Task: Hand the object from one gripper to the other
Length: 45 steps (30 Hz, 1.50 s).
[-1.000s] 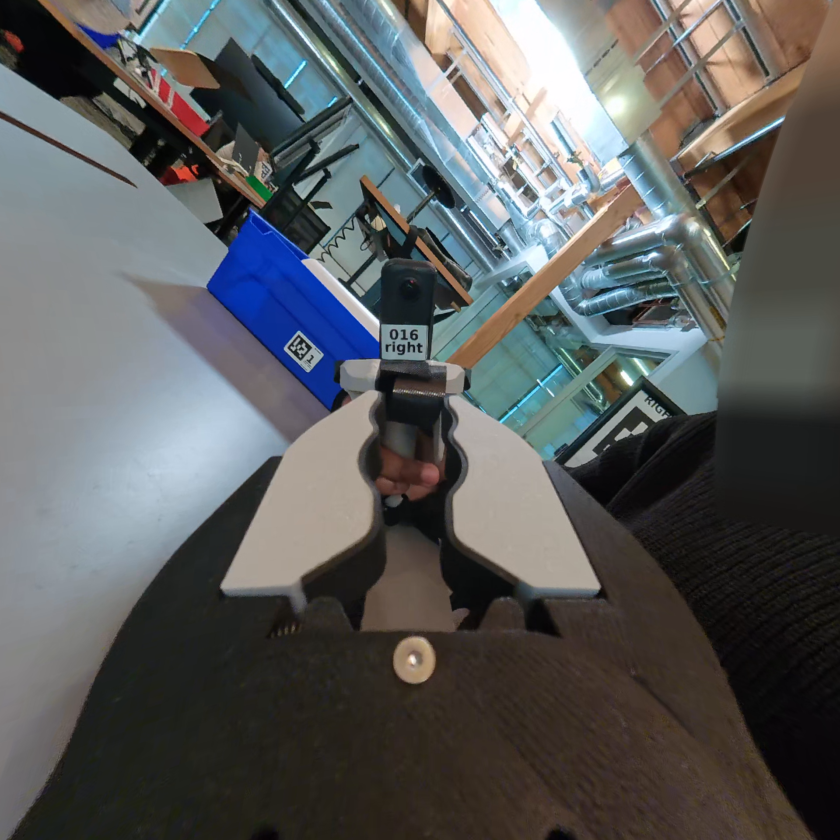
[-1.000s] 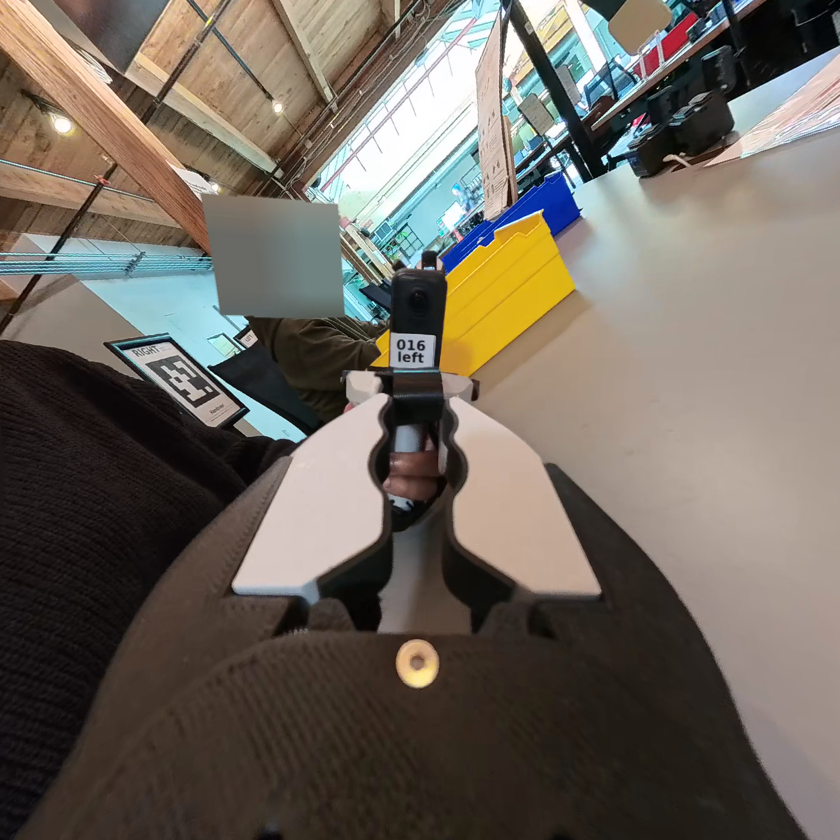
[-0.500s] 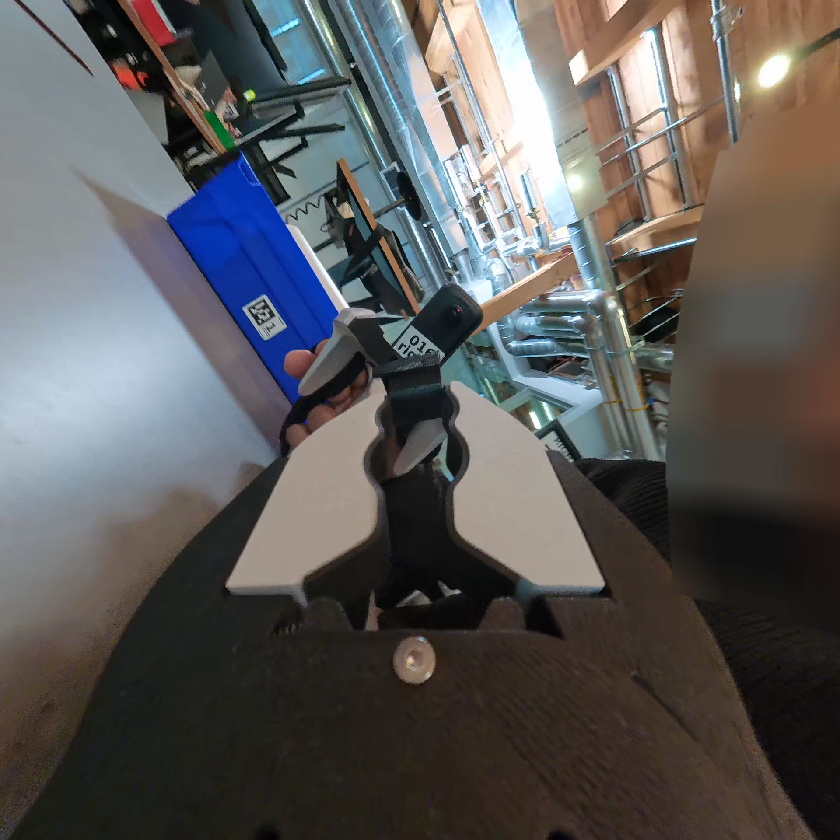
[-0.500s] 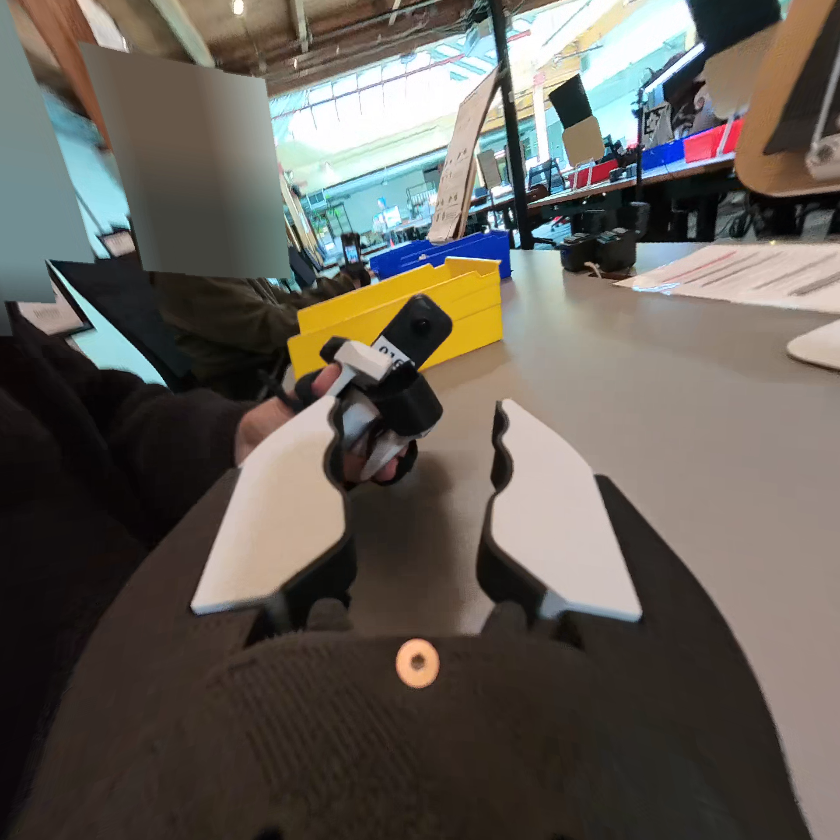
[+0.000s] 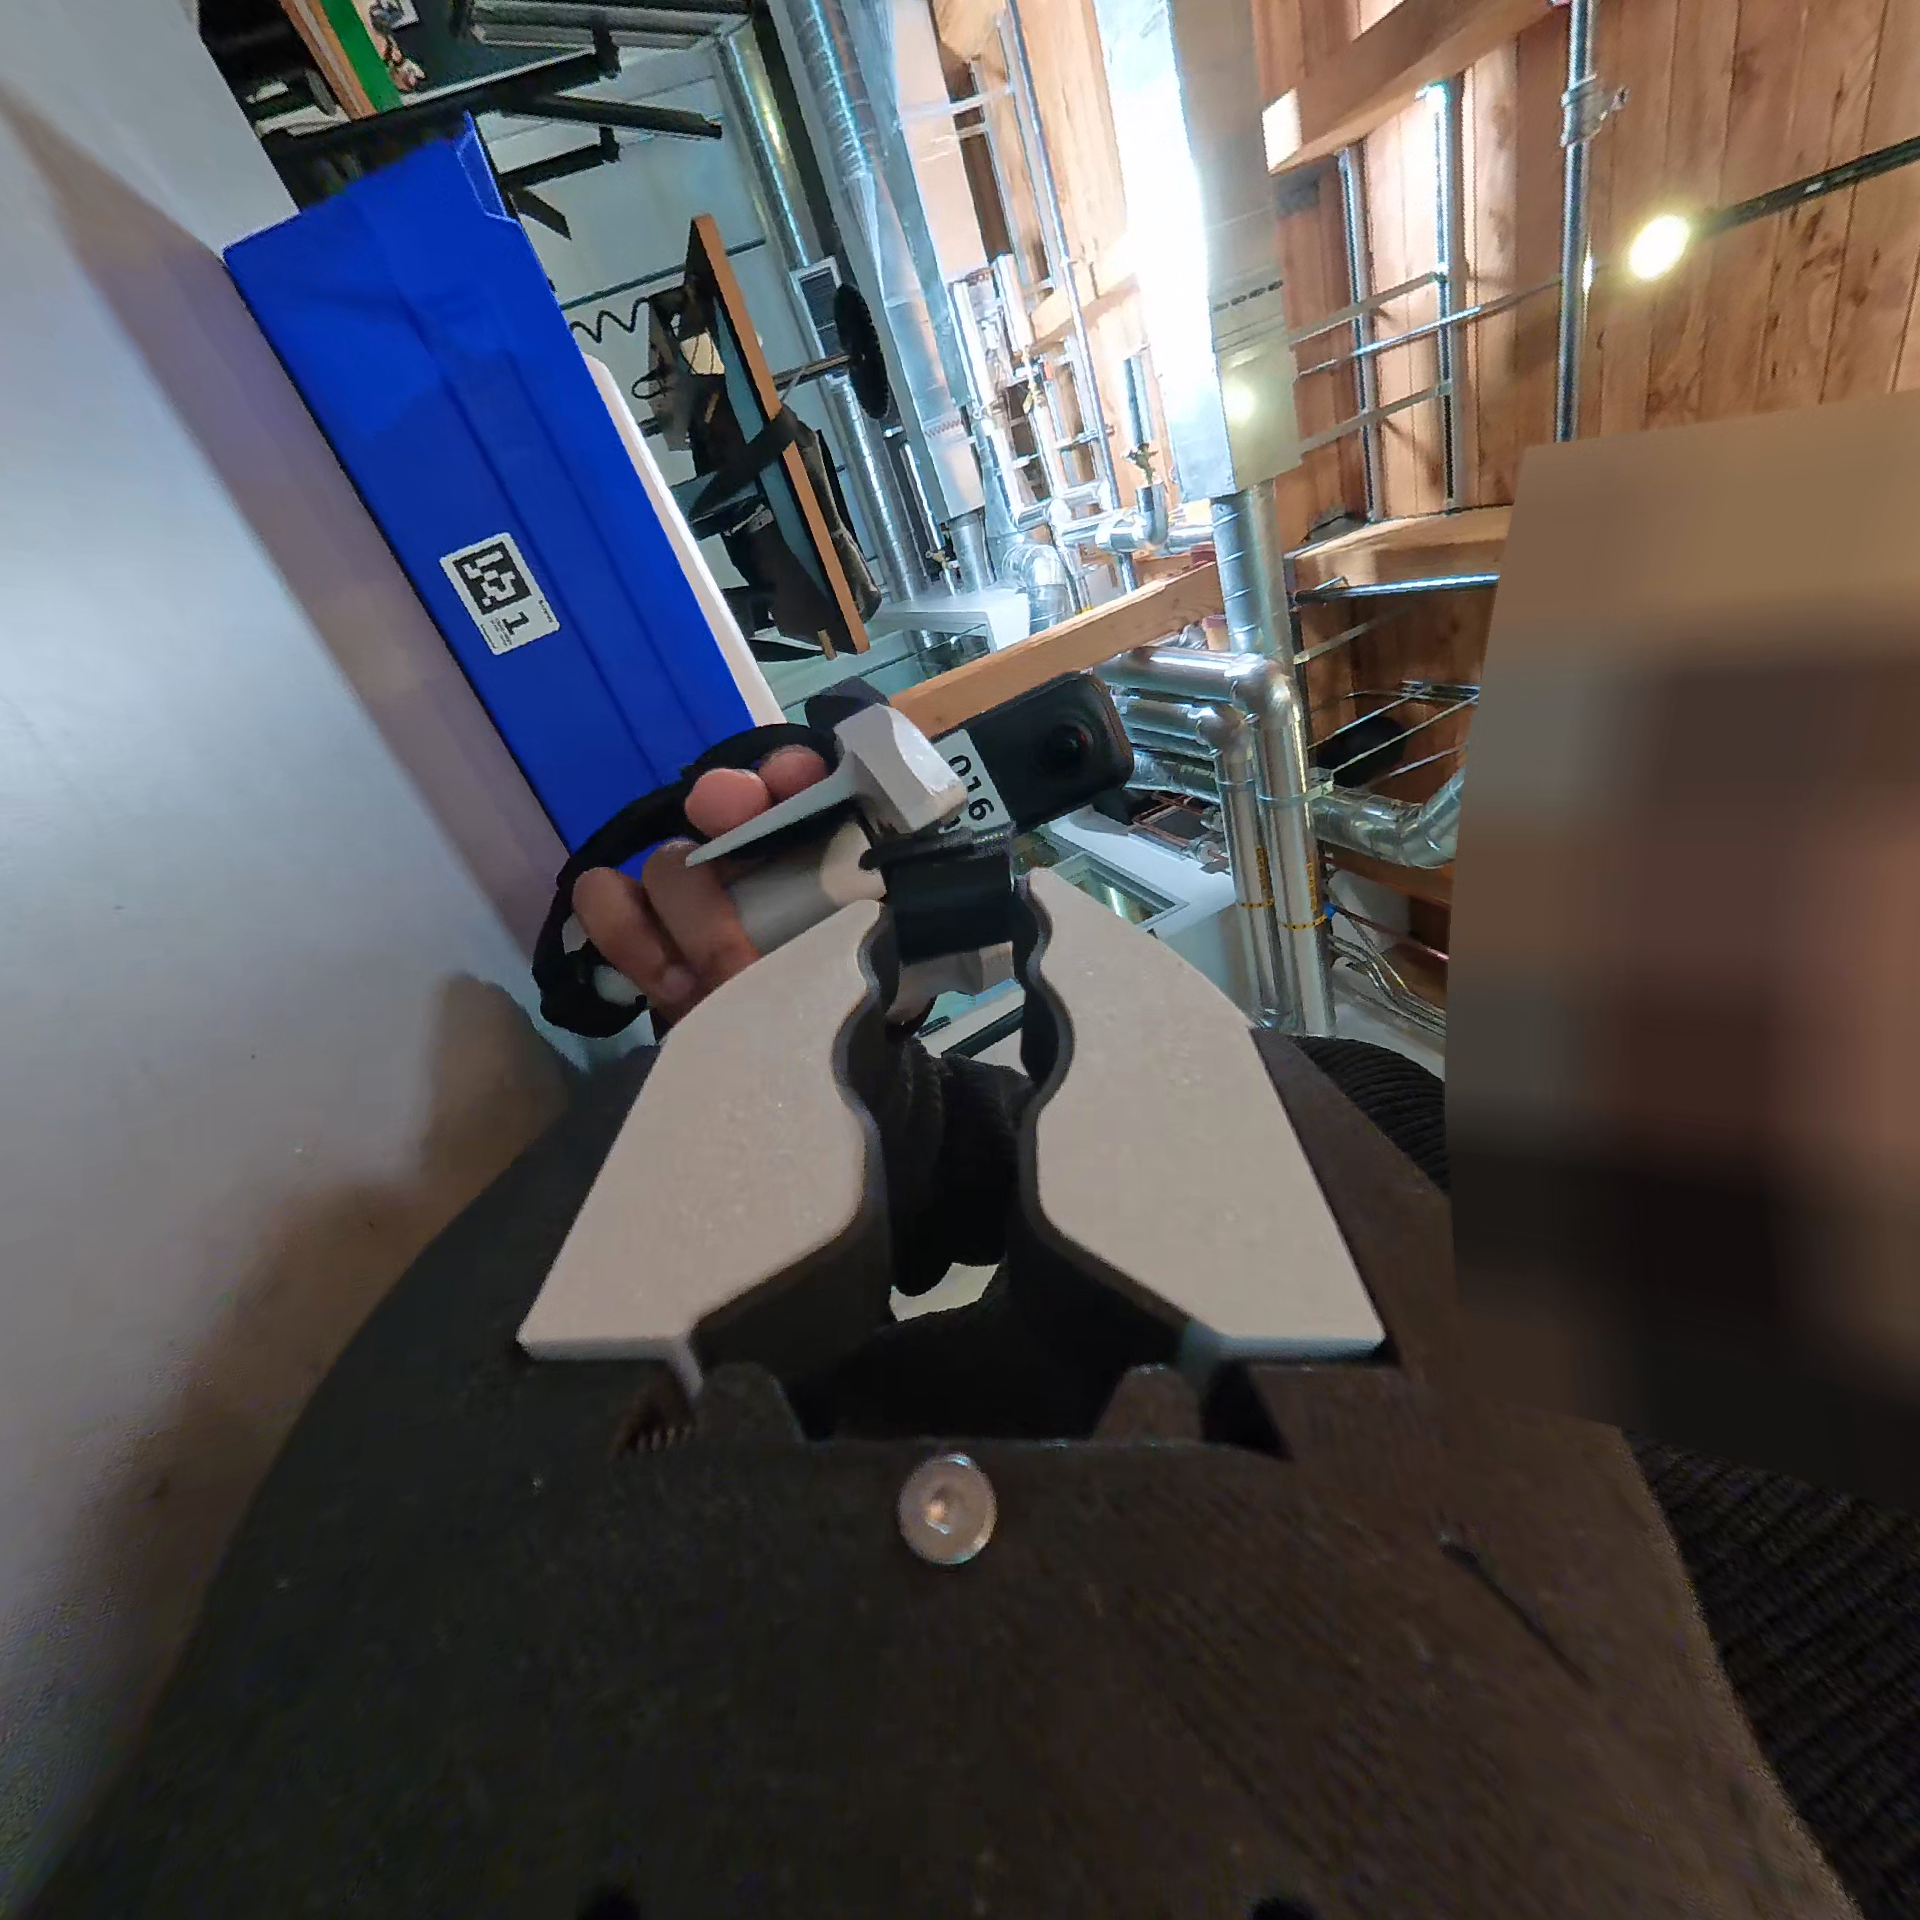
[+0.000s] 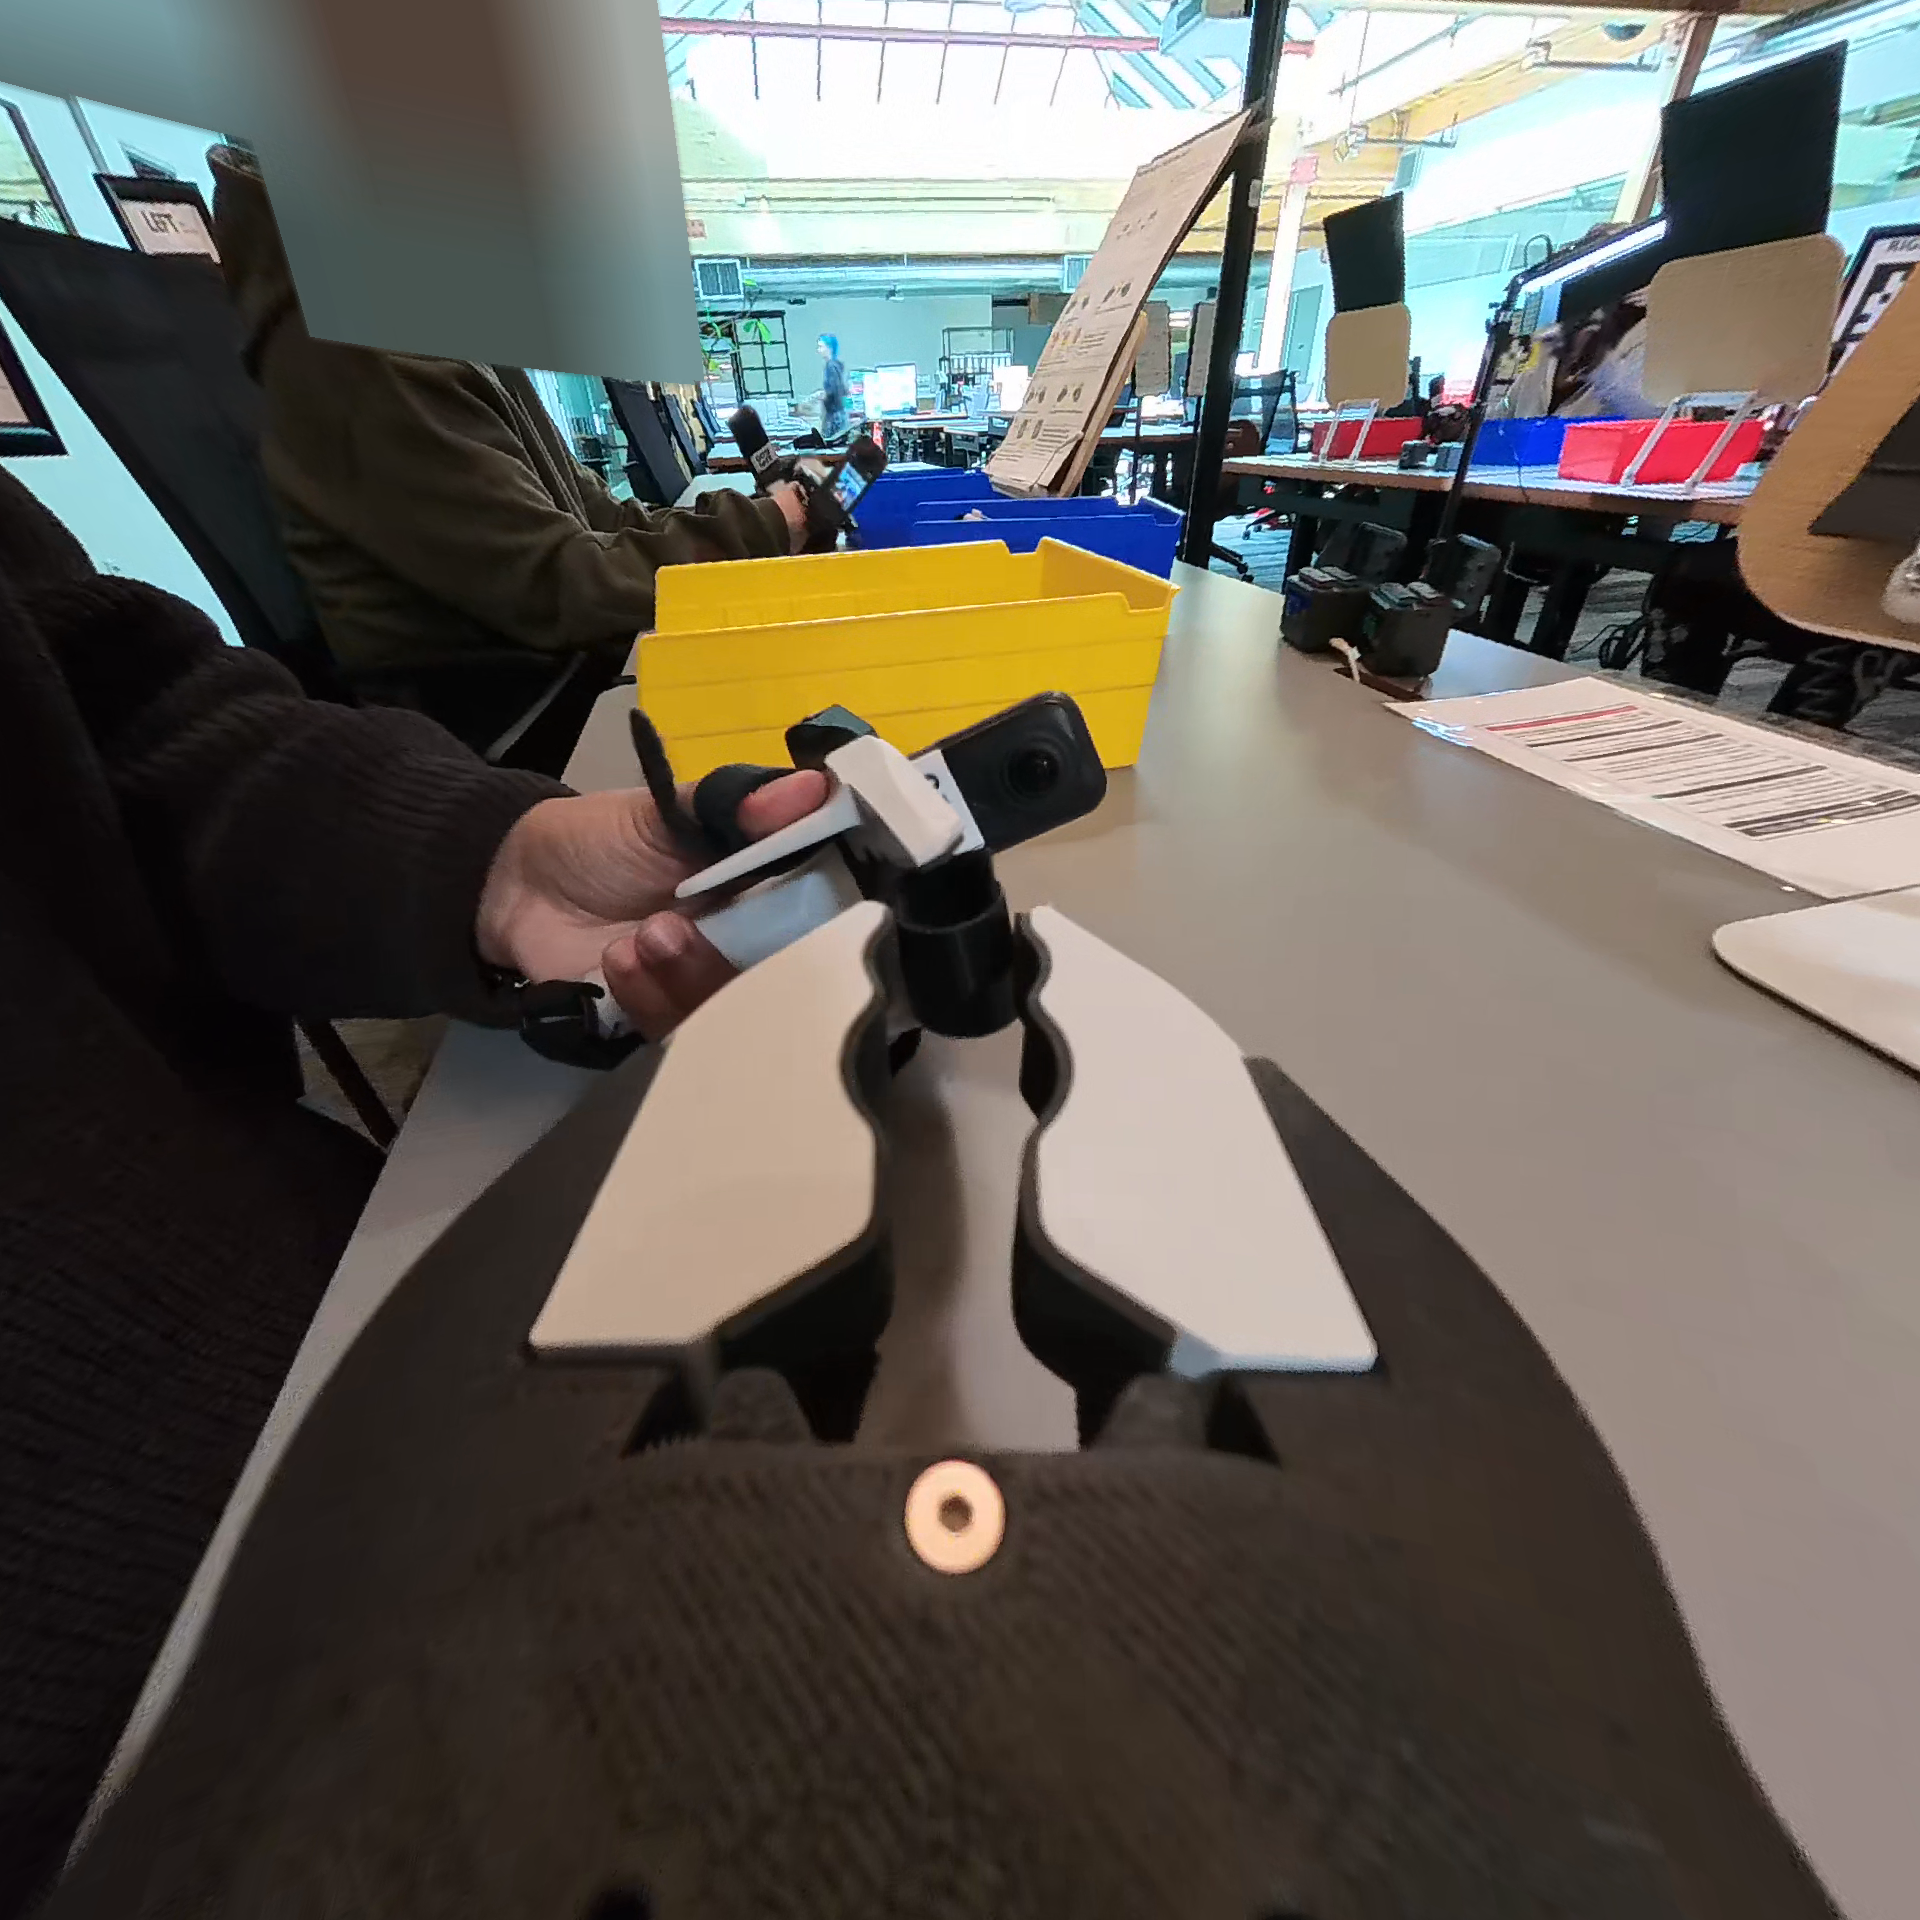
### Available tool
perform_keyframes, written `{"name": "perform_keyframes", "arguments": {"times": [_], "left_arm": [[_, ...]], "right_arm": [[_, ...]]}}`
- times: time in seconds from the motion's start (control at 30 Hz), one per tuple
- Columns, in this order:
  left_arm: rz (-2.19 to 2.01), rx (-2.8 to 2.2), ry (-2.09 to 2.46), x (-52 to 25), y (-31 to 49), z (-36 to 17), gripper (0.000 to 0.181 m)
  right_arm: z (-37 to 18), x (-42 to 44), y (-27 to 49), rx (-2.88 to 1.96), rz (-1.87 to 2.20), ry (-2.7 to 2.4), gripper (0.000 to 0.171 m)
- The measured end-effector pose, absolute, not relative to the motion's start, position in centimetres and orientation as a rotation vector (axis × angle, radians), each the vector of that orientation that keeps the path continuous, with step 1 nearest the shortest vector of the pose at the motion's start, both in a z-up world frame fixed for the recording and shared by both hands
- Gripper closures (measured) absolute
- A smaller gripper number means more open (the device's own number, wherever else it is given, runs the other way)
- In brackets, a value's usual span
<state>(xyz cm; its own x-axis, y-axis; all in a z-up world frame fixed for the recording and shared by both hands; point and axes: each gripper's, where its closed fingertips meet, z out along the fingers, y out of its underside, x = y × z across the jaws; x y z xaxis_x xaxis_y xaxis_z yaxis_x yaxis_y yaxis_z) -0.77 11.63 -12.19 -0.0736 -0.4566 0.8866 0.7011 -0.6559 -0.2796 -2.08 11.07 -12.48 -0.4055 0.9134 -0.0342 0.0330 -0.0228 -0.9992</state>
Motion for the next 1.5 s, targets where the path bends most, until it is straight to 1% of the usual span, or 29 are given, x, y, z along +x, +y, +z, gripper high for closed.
{"name": "perform_keyframes", "arguments": {"times": [0.2,0.3,0.53,0.9,0.97,1.13,1.23,1.3,1.37,1.47,1.5], "left_arm": [[-1.837,-1.364,-0.307,-1.0,11.9,-12.3,0.157],[-1.826,-1.357,-0.307,-1.0,11.9,-12.2,0.157],[-1.841,-1.368,-0.290,-0.4,11.9,-12.3,0.147],[-1.812,-1.376,-0.290,-0.3,11.9,-12.4,0.146],[-1.754,-1.406,-0.279,-0.4,12.1,-12.6,0.145],[-1.454,-1.498,-0.174,-0.9,12.4,-12.7,0.137],[-1.311,-1.518,-0.106,-1.1,12.5,-12.5,0.138],[-1.288,-1.517,-0.076,-0.9,12.4,-12.3,0.140],[-1.299,-1.500,-0.064,-0.8,12.2,-12.0,0.147],[-1.313,-1.491,-0.053,-0.8,12.0,-11.9,0.163],[-1.319,-1.493,-0.049,-0.8,12.0,-12.0,0.164]], "right_arm": [[-12.7,-2.2,11.2,-1.057,1.535,-1.515,0.156],[-12.6,-2.2,11.3,-1.056,1.531,-1.513,0.157],[-12.3,-2.1,11.6,-1.071,1.558,-1.482,0.158],[-11.9,-2.0,12.2,-1.111,1.616,-1.425,0.158],[-12.0,-2.0,12.2,-1.123,1.626,-1.423,0.158],[-12.2,-2.1,12.4,-1.202,1.698,-1.405,0.158],[-12.4,-2.1,12.3,-1.279,1.784,-1.392,0.157],[-12.4,-2.1,12.3,-1.320,1.846,-1.378,0.157],[-12.4,-2.0,12.1,-1.352,1.900,-1.369,0.157],[-12.3,-2.0,12.0,-1.365,1.950,-1.361,0.157],[-12.3,-1.9,11.9,-1.368,1.963,-1.359,0.157]]}}
